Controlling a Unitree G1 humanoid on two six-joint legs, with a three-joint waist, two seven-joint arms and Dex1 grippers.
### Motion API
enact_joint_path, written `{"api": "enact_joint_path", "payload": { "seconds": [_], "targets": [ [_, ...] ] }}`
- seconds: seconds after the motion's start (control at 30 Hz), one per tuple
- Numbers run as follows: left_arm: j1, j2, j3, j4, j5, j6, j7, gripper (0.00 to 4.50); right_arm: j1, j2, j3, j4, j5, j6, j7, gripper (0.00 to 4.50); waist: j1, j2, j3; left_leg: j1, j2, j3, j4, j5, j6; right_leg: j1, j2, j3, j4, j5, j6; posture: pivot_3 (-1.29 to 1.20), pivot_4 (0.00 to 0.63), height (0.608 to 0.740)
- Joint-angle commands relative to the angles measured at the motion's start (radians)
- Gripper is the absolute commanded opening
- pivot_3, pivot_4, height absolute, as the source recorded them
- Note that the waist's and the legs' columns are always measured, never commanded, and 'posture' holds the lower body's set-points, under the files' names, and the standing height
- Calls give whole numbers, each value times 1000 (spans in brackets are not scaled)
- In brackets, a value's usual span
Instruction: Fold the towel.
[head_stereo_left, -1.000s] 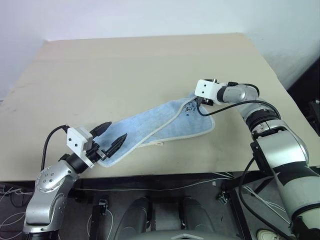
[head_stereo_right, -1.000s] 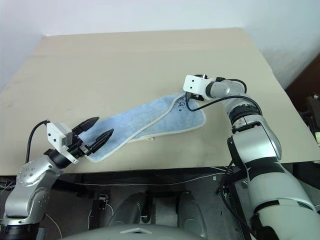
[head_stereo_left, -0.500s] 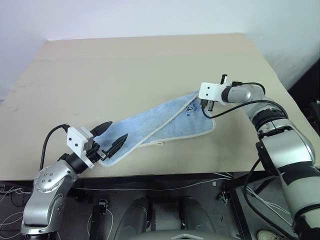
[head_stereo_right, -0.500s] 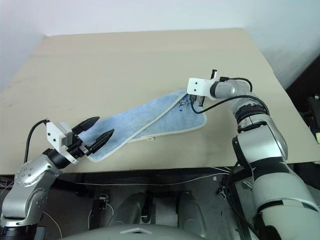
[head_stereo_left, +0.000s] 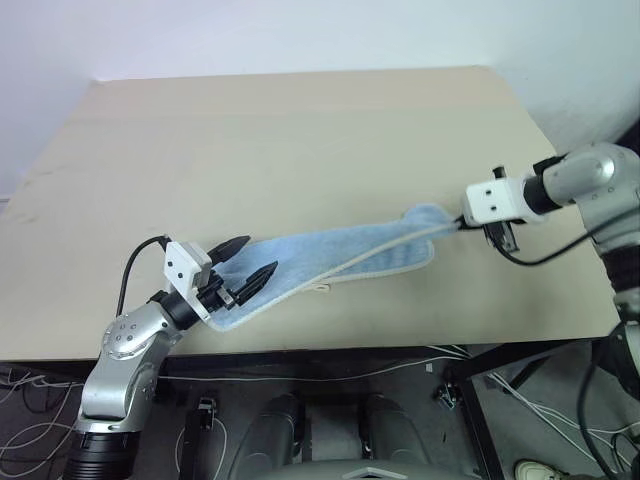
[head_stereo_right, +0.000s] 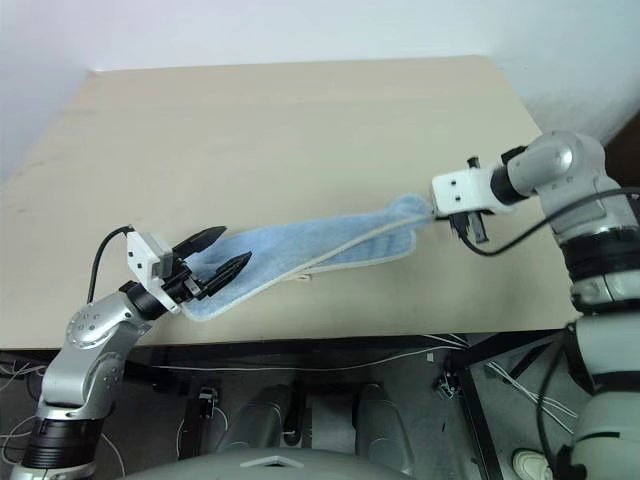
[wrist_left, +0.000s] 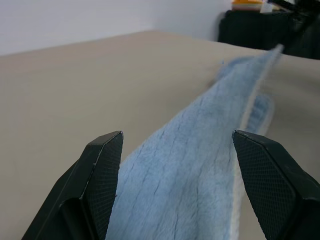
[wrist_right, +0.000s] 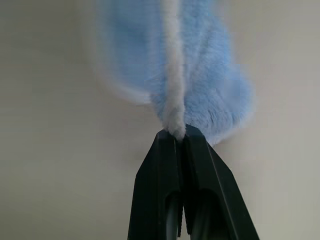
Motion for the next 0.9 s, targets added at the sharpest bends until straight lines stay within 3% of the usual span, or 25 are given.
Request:
{"api": "enact_joint_path", "payload": {
  "seconds": [0.03, 0.17, 0.27, 0.4, 0.5, 0.7, 0.9],
  "targets": [
    [-24, -11, -8, 26, 9, -45, -20, 3652, 61, 21, -43, -214, 81, 179, -12, 24, -3, 0, 0, 0, 0, 0, 0, 0, 0, 0, 0, 0, 0, 0, 0, 0, 150, 740],
    [-38, -24, -19, 57, 14, -65, -35, 3652, 98, 128, -58, -257, 112, 225, -132, 24, 1, 0, 0, 0, 1, 0, 2, 0, 0, 0, 0, 0, 0, 0, 0, 0, 150, 740],
    [-37, -24, -17, 75, 11, -79, -53, 3652, 108, 179, -57, -277, 147, 256, -161, 704, 5, 0, 0, -1, 0, 0, 2, 0, 0, 0, 0, 0, 0, 0, 0, 0, 150, 740],
    [-37, -22, -14, 87, 9, -89, -64, 3652, 119, 197, -56, -310, 179, 299, -178, 2005, 11, 0, 0, -3, -1, -1, 3, 0, 0, -1, -1, -1, -1, 0, 0, 0, 150, 740],
    [-42, -21, -10, 111, 9, -103, -72, 3652, 128, 183, -51, -229, 142, 171, -220, 2940, 10, 0, 0, -4, -1, -1, 3, 0, 0, -1, -2, -1, -1, 0, 0, 0, 150, 740],
    [-34, -30, -12, 152, 22, -144, -82, 3652, 131, 184, -85, -71, 145, -58, -297, 2940, 5, 0, 0, -3, -1, -1, 3, 0, 1, -1, -1, -2, -1, 0, 0, 0, 150, 740],
    [-44, -22, 5, 225, 18, -195, -112, 3652, 248, 164, -122, -138, 183, -39, -312, 2940, 5, 0, 0, -3, -1, -1, 3, 0, 1, -1, -1, -2, 0, 0, 0, 0, 150, 740]
  ]
}}
